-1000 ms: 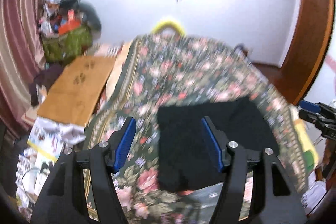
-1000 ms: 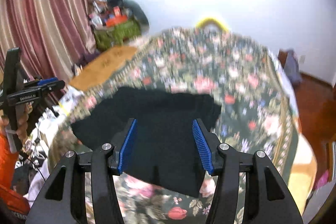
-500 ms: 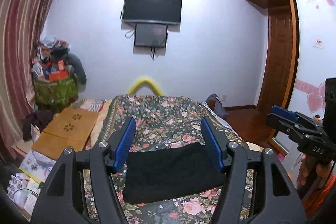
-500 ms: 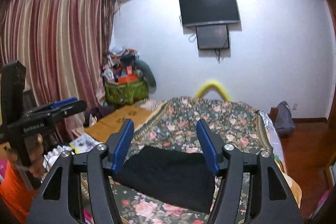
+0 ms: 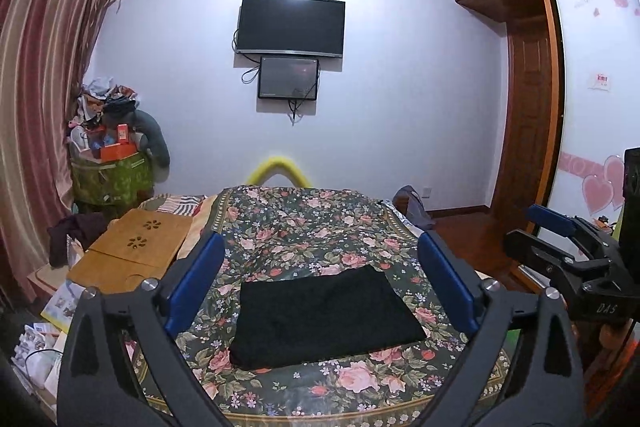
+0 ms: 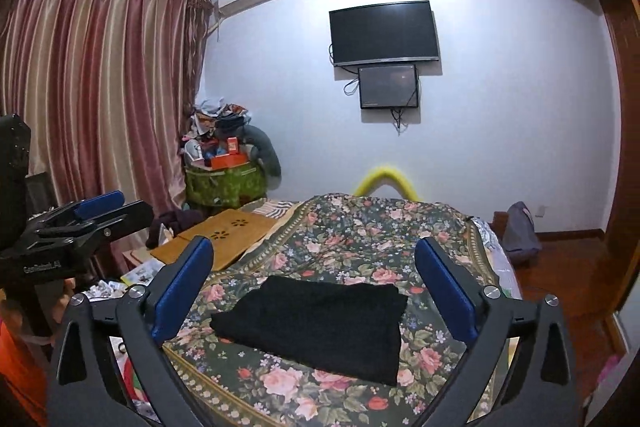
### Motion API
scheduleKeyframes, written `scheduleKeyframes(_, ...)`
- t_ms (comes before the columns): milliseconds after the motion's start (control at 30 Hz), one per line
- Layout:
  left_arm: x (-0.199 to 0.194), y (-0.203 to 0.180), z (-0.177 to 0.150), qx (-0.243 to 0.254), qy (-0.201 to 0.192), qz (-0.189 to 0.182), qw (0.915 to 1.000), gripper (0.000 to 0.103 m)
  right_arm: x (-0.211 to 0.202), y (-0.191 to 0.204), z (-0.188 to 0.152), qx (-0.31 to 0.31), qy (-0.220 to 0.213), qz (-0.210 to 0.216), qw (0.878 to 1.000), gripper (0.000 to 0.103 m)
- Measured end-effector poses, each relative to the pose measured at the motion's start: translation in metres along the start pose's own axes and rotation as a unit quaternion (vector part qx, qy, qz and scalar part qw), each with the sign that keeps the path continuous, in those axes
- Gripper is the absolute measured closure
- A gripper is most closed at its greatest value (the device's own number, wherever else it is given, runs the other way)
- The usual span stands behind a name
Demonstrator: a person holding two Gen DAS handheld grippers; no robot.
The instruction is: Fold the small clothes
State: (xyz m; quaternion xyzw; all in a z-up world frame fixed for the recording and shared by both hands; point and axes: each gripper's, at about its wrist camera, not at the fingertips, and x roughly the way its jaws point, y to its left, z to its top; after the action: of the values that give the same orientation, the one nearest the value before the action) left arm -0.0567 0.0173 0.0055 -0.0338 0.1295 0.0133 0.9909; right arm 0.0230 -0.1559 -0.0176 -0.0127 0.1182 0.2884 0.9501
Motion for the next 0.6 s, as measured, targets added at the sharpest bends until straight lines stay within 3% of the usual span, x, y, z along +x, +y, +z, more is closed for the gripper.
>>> scheduleKeyframes(600, 0.0064, -0.0085, -0.007, 0.011, 0.002, 0.002, 0.9999, 0.0, -0.006, -0.0003, -0.0065, 0.007, 0.005, -0.007, 1.0, 0.0)
